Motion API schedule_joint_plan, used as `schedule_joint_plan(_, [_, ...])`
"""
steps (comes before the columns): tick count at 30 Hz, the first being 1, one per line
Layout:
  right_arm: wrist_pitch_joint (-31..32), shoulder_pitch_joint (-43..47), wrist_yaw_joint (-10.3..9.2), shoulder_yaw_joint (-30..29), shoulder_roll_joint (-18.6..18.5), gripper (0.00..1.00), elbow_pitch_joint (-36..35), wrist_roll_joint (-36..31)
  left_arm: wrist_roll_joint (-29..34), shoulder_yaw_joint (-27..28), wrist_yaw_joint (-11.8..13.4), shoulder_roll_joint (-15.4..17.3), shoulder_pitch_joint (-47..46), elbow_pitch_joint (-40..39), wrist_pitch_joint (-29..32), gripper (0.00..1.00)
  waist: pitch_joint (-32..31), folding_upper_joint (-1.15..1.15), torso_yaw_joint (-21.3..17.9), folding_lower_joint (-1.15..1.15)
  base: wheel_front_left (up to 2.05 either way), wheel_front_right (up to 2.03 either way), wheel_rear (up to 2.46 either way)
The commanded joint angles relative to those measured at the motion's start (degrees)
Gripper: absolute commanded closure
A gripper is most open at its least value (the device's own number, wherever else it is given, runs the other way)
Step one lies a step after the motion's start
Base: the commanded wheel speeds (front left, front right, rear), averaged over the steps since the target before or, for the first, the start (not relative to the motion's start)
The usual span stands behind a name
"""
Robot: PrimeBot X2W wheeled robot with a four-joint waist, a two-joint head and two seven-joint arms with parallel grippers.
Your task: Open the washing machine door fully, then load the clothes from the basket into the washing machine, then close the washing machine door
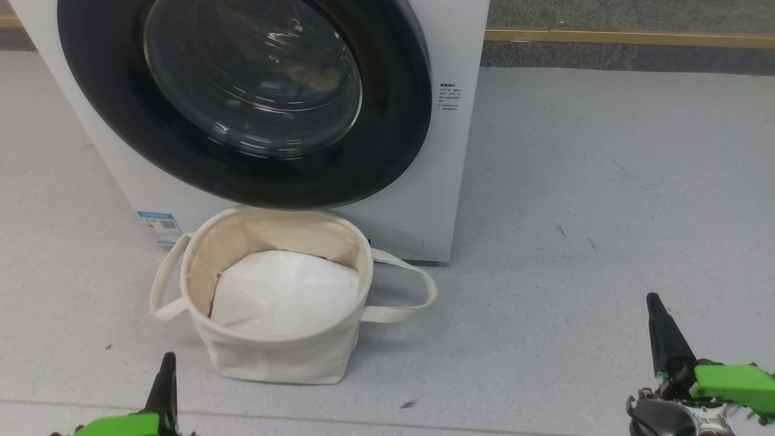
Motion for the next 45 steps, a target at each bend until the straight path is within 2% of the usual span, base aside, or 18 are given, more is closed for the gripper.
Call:
schedule_joint_plan(1, [0.4,-0.8,0.02,1.1,-0.3,1.00,-1.8,0.3,-0.2,2.3,-0.4,0.5,-1.4,-2.1,0.2,1.00,0.0,0.00,0.0,0.00,0.00,0.00,0.00])
schedule_joint_plan(45, [0.4,-0.8,0.02,1.1,-0.3,1.00,-1.8,0.3,0.0,2.5,-0.4,0.4,-1.4,-2.1,0.4,1.00,0.0,0.00,0.0,0.00,0.00,0.00,0.00])
